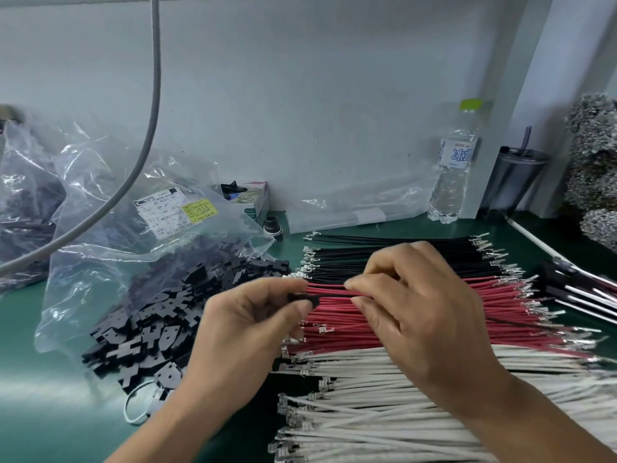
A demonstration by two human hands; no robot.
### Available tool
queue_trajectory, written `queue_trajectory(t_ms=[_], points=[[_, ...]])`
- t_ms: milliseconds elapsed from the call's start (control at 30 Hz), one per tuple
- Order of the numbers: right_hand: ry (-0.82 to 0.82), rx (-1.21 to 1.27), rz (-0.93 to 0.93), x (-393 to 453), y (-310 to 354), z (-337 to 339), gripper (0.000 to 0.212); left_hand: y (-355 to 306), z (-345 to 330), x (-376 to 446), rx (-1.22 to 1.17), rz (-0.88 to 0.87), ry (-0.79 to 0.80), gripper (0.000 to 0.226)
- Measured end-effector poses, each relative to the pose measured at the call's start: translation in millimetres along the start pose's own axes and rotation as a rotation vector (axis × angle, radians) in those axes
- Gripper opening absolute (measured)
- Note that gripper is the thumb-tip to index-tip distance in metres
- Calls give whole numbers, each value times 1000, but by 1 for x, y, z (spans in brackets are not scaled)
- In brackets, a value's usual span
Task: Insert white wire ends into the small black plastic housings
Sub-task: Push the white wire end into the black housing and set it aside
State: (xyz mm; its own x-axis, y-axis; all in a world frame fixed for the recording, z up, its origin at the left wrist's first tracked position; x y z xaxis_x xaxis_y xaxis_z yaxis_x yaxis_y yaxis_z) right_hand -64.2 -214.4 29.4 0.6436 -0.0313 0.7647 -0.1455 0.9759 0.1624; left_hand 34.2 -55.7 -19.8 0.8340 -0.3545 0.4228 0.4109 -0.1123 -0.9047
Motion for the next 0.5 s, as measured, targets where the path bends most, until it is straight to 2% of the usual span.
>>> queue_trajectory(t_ms=[100,200,300,400,500], points=[[209,-59,35,-10,6,-21,7,2,10,1,-18,17,-76,21],[322,-69,-72,-16,1,-37,10,4,9,1,-27,31,-79,18],[296,-7,-127,-15,-4,-35,12,6,11,1,-26,43,-90,22],[178,83,-160,-10,-6,-21,4,9,10,1,-75,90,-72,28],[81,178,-175,-7,-4,-10,16,14,3,1,-211,166,-12,31]])
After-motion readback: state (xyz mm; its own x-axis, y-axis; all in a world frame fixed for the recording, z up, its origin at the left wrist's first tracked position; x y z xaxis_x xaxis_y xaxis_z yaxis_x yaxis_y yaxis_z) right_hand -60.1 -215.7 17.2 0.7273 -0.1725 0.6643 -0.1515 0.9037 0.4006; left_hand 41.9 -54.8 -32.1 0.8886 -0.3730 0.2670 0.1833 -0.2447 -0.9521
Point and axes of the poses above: each hand's wrist, its own x-axis towards the middle knuckle, its own z-axis out of the back of the hand, y = z × x, the point moved 8 cm from there along x, towards the middle knuckle, and after that the axes turned 10 degrees about -z, right-handed, at the moved point
